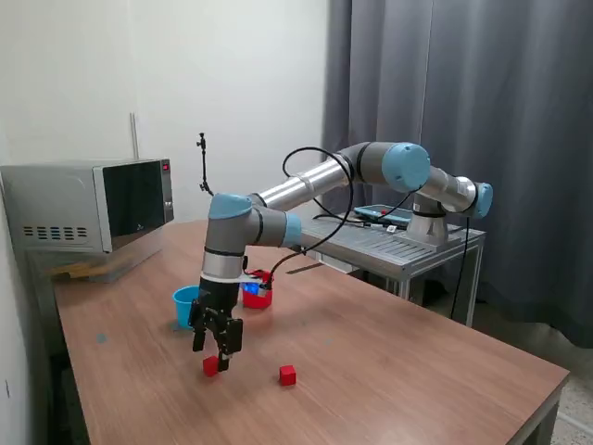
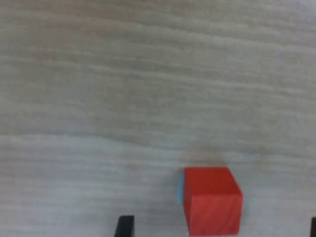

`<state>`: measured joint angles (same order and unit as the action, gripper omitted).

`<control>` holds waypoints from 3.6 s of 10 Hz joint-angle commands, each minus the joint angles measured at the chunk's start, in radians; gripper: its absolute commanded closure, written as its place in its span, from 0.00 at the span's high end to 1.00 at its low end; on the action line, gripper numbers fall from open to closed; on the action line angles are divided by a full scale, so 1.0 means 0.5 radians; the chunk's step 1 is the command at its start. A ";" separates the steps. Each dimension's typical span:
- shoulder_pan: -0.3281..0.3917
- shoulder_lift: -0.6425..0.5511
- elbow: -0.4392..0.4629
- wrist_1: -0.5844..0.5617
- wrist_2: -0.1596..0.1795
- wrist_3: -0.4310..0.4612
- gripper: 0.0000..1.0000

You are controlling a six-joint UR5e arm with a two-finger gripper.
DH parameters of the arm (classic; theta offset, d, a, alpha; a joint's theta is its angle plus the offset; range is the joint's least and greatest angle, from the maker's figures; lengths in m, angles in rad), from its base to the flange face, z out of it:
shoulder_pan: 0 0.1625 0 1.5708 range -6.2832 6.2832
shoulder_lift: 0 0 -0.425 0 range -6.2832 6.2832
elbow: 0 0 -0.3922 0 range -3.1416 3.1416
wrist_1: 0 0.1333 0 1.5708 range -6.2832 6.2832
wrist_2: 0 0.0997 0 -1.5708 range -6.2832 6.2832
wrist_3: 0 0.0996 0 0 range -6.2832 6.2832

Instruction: Place red objects in the red bin, and blue objects in the blue bin.

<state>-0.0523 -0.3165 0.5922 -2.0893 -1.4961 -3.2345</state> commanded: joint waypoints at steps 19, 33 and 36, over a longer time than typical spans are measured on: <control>0.003 -0.008 0.043 0.024 -0.005 0.014 0.00; -0.324 -1.072 1.425 0.095 -0.419 0.299 0.00; -0.423 -1.146 1.647 0.077 -0.395 0.305 0.00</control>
<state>-0.2464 -0.8746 1.3628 -2.0447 -1.6970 -3.0859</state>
